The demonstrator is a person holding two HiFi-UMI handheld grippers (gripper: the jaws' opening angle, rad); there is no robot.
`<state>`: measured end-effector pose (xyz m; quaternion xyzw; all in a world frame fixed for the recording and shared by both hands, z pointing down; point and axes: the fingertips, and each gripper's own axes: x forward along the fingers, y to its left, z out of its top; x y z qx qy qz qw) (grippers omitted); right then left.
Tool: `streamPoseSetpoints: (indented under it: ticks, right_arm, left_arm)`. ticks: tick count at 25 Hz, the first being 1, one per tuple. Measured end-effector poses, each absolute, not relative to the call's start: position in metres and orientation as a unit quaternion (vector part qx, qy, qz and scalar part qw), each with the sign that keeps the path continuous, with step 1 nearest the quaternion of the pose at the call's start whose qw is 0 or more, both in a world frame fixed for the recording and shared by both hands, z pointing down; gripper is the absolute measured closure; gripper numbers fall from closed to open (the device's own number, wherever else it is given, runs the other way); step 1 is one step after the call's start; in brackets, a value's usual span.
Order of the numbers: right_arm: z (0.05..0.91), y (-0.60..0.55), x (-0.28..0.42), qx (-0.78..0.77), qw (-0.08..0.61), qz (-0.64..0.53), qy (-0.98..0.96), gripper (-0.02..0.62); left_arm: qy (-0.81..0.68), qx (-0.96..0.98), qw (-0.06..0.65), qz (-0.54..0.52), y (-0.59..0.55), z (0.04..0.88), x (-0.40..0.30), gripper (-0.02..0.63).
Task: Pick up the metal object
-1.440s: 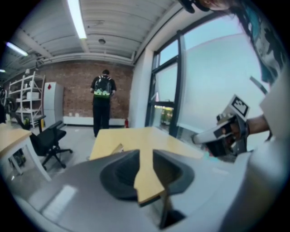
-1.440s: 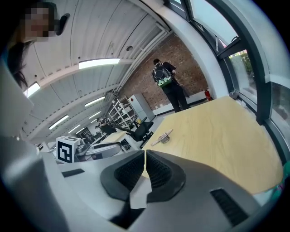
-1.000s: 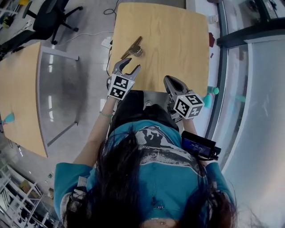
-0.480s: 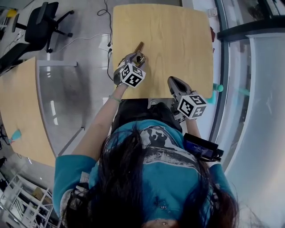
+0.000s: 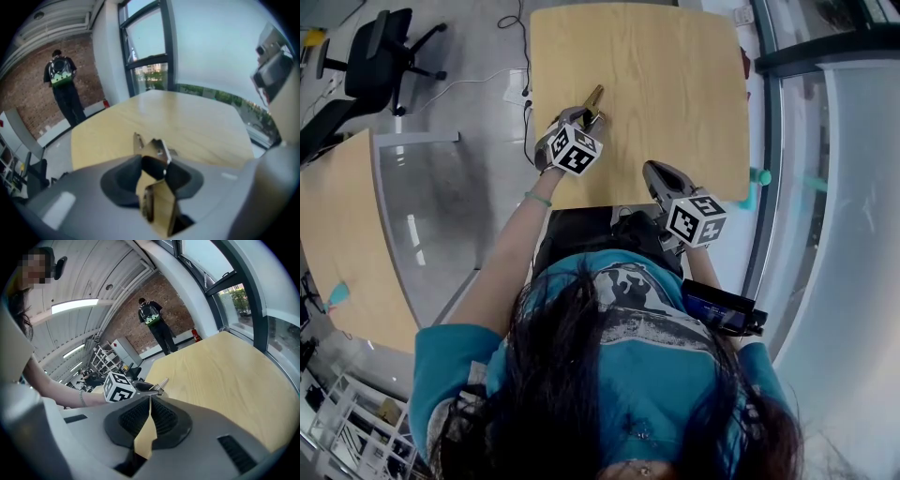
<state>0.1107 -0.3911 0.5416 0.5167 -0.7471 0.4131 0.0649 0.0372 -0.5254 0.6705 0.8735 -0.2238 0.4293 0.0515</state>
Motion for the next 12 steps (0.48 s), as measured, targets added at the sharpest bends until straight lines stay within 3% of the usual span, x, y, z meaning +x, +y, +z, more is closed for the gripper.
streamPoseSetpoints:
  ticks: [12]
  right_arm:
    - [0.538,-0.372,0.106,0.499,0.066,0.406,-0.763,0.575]
  left_arm:
    - [-0.228,0.894,0.097,0.374,-0.474,0.633,0.039,0.511]
